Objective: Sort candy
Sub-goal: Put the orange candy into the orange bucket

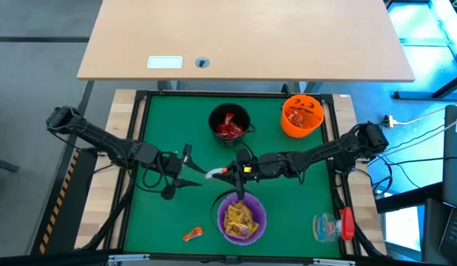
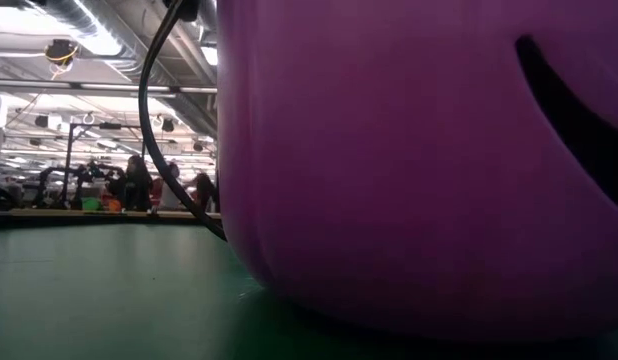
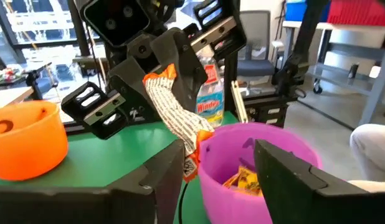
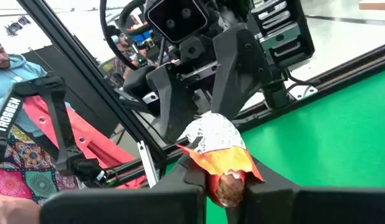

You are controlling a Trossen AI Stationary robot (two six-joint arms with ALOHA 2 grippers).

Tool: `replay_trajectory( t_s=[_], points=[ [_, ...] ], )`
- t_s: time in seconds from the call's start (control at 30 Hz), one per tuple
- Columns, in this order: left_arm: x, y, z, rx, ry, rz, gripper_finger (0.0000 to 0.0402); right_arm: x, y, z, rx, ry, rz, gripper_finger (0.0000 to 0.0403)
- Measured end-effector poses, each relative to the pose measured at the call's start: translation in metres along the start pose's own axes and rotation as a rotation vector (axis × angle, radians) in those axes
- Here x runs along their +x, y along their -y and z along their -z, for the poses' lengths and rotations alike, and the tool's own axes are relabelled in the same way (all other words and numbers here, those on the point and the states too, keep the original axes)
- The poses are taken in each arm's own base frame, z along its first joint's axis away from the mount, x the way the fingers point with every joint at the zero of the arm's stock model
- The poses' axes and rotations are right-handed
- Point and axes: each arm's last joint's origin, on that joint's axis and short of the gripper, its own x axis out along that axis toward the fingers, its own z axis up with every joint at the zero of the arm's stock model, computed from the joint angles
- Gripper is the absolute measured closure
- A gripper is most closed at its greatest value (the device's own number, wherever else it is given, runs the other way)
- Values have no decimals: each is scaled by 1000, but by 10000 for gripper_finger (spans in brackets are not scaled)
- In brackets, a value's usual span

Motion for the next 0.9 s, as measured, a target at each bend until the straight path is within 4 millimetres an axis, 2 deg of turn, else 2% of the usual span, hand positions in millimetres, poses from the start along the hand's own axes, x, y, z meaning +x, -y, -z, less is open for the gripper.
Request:
replay_trajectory(
  t_s=[0.33,0.63,0.9],
  points=[
    [-24,-2,-12,24,14,16,186,-2,1,-4,2,11,9,374],
    [-60,-7,-24,16,24,-15,189,-1,13,-11,6,-27,-18,373],
    [-85,-9,-26,-12,18,-20,190,-7,28,-21,1,-75,52,373]
  ],
)
